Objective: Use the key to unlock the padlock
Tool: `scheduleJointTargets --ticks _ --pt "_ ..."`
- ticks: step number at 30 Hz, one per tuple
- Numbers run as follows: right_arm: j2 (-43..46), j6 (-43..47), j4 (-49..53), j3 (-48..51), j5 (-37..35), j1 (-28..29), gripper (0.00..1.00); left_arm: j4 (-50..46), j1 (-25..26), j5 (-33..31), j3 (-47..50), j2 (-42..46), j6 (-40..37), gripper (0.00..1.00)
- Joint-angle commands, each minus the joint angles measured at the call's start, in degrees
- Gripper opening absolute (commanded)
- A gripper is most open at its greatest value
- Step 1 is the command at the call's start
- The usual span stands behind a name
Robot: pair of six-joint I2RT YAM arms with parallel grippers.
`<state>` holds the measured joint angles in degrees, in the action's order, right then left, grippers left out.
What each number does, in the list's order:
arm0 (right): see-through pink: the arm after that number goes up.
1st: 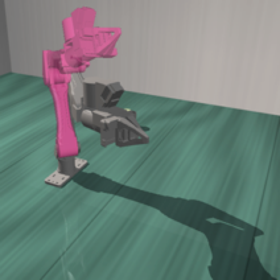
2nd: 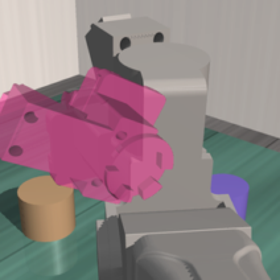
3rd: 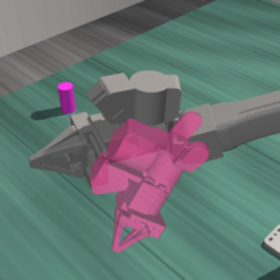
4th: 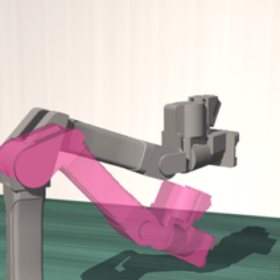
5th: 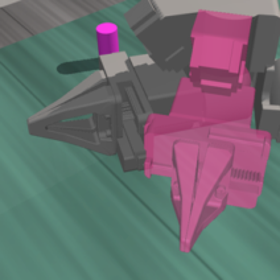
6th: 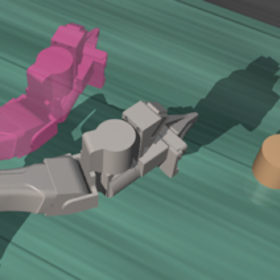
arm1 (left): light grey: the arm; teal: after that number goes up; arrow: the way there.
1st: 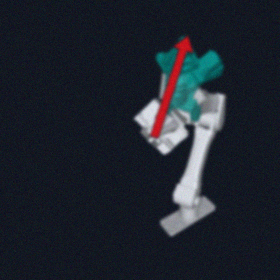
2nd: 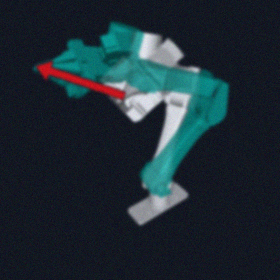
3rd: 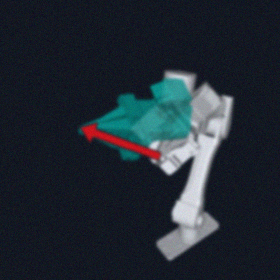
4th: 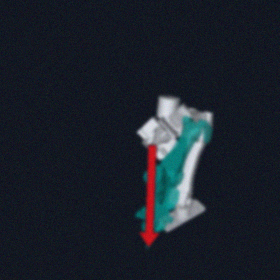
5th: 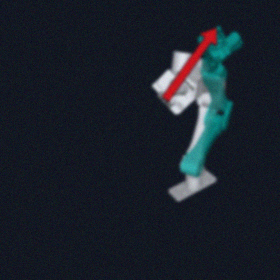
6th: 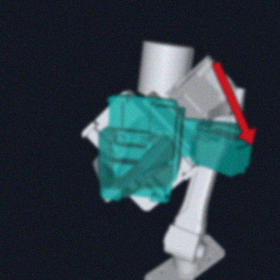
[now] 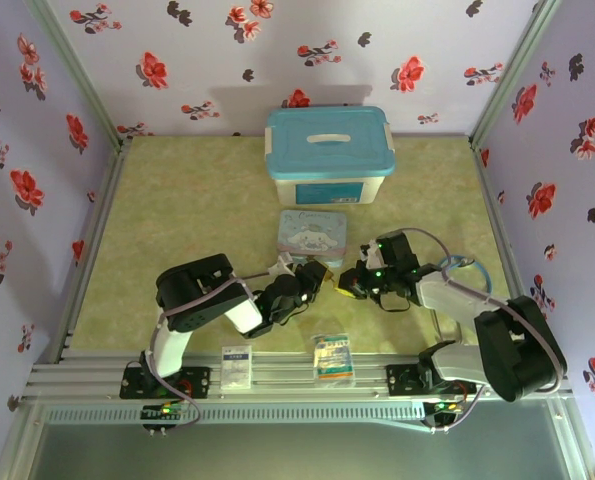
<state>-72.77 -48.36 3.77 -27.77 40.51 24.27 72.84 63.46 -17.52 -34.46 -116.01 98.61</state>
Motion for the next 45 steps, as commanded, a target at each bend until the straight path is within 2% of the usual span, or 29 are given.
scheduleJointTargets --ticks 1,7,12,20,27,35,40,45 --pt "-0.1 1.25 -5.48 -2.23 -2.27 0.24 0.0 2.49 1.13 3.59 -1.39 0.29 -1.56 0.0" --pt "-0.06 1.25 -7.36 -1.4 -3.1 -0.37 0.0 2.57 1.13 3.61 -1.41 0.34 -0.61 0.0" --pt "-2.87 1.24 -10.0 -0.09 -0.37 -3.08 0.0 2.49 1.12 3.77 -1.62 0.61 -0.96 0.0" --pt "-0.39 -1.63 -12.52 1.06 -1.14 -2.1 0.0 2.48 1.38 3.53 -3.72 -1.17 -1.29 0.0" --pt "3.62 -4.57 -14.87 3.99 -6.97 1.64 0.0 2.53 1.4 3.46 -3.41 -1.35 -0.66 0.0" --pt "7.39 1.45 -11.33 5.2 -15.08 2.04 0.0 2.61 1.48 3.47 -3.0 -0.72 -0.35 0.0" --pt "7.32 -1.32 -20.44 8.69 -15.73 2.65 0.0 2.58 1.54 3.49 -3.07 -0.7 -0.32 0.0" --pt "7.99 -0.92 -19.83 9.07 -16.6 4.02 0.0 2.57 1.57 3.46 -3.39 -0.99 0.05 0.0"
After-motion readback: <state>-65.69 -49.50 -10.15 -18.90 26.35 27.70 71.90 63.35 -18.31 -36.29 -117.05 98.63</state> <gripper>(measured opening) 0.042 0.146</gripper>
